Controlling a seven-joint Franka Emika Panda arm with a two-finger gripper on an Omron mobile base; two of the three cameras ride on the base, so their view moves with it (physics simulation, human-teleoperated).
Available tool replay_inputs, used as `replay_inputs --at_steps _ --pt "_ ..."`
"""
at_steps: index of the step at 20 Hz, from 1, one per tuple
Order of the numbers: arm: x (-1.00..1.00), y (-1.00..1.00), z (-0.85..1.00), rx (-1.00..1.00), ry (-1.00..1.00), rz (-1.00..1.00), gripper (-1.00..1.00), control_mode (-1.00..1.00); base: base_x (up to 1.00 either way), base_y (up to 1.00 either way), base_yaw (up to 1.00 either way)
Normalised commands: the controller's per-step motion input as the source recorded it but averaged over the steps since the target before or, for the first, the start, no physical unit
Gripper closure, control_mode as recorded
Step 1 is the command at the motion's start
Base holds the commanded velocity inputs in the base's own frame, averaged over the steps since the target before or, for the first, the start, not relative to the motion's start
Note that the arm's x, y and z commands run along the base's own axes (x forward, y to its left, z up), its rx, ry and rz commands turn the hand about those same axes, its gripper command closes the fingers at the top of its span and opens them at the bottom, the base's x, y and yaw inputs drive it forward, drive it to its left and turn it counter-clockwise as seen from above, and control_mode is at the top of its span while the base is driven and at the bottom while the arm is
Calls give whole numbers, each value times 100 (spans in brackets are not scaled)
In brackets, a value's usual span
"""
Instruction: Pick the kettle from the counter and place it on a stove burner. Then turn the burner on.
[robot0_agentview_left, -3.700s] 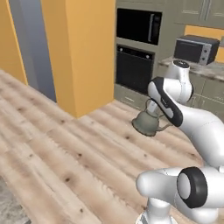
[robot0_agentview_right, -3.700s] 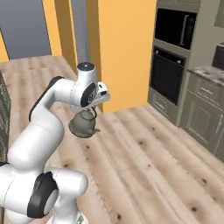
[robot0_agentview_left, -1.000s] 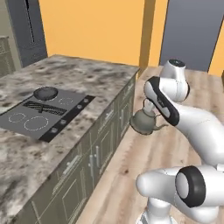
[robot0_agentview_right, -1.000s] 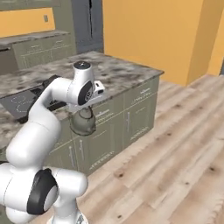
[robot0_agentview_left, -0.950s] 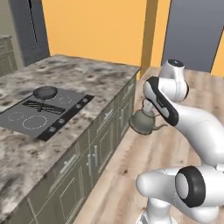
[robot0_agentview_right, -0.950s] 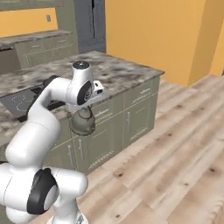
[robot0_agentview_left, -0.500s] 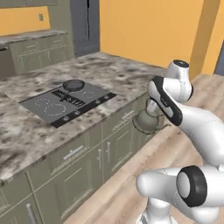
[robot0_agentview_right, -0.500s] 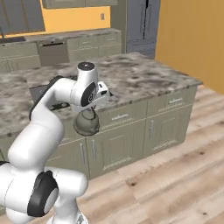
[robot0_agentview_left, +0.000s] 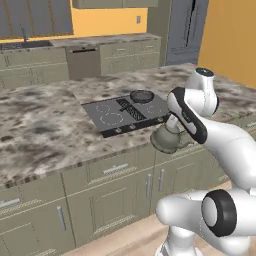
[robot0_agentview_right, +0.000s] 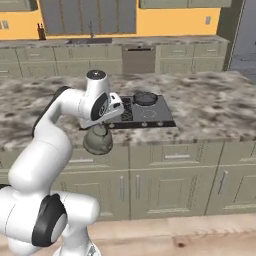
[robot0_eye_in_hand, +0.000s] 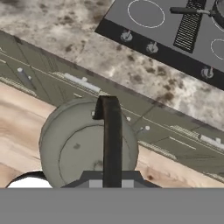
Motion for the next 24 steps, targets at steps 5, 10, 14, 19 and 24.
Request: replay_inputs --at_steps 5,10,14,19,24 --pt "0 0 0 0 0 0 100 100 63 -58 47" --pt "0 0 0 0 0 0 100 100 37 -34 28" --pt "0 0 0 0 0 0 100 100 32 -56 31" --pt "0 0 0 0 0 0 100 100 9 -55 26" --pt "0 0 0 0 0 0 100 100 12 -16 9"
